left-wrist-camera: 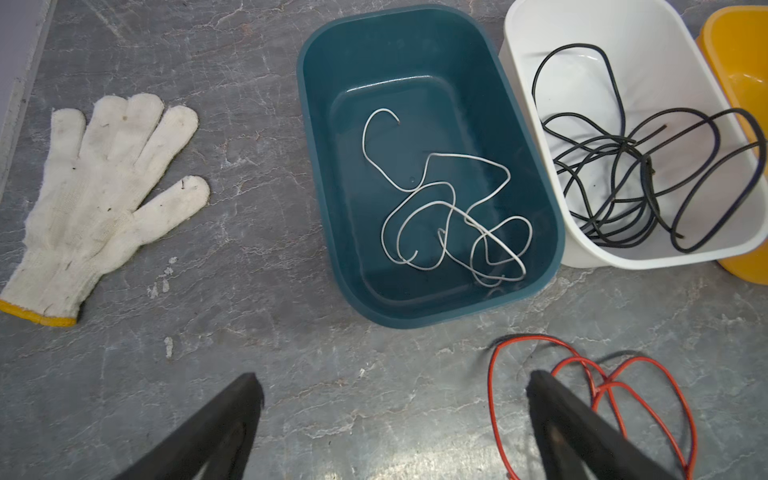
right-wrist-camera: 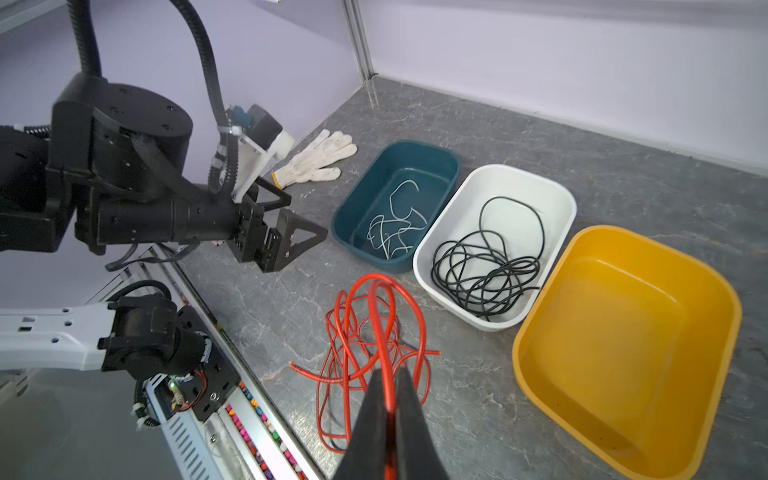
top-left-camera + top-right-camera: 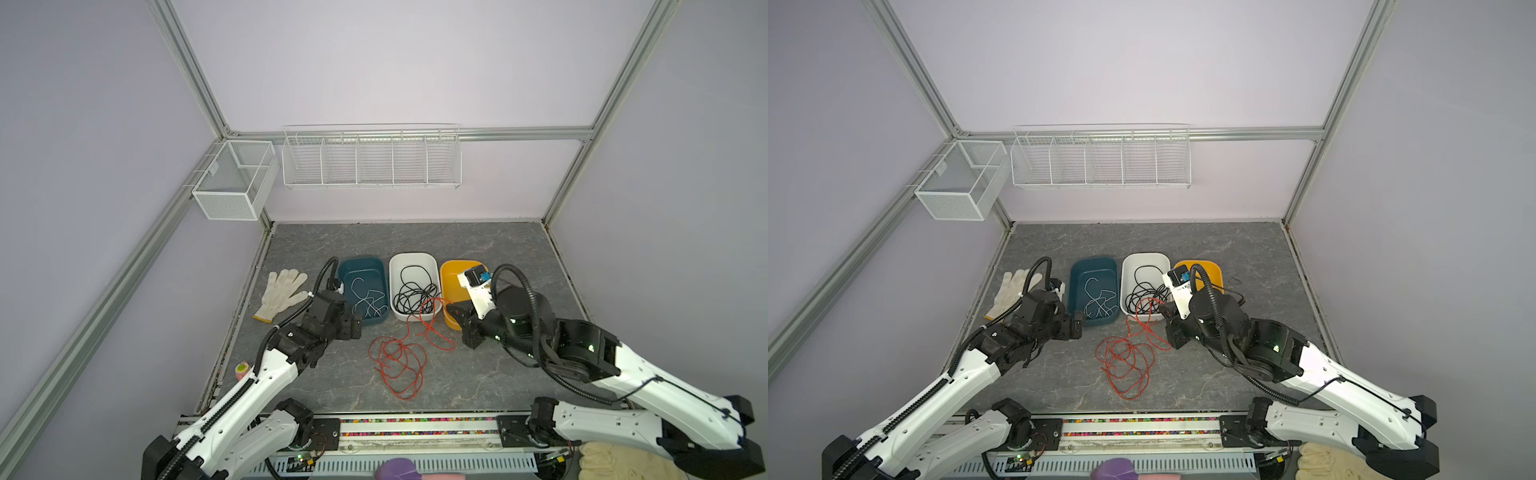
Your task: Untangle the cables
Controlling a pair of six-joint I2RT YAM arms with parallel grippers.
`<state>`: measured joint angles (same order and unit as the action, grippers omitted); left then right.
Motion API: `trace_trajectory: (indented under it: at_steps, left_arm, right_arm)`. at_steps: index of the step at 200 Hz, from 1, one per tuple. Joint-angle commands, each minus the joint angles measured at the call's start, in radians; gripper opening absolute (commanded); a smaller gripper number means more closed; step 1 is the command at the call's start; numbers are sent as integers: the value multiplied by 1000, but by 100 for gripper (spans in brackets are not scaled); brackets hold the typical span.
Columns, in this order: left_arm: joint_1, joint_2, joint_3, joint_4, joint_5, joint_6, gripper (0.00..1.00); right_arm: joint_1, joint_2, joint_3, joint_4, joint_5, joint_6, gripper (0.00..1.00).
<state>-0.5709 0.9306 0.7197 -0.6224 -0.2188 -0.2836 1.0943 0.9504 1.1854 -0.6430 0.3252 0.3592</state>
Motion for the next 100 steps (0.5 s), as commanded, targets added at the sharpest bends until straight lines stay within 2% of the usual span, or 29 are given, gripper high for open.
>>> trace_trajectory:
  at_steps: [1,37,100]
  left_arm:
    - [-6,0,-6,-7,14,1,99]
    - [-11,-7,-5,-4,25,1,99]
    - [-15,-21,-6,3,25,4,99]
  right_arm:
    - [-4,16,42,-44,51,-47,6]
    - [-3,133,85,-141,43,-23,6]
    - [-6,186,-88,-130,73,121,6]
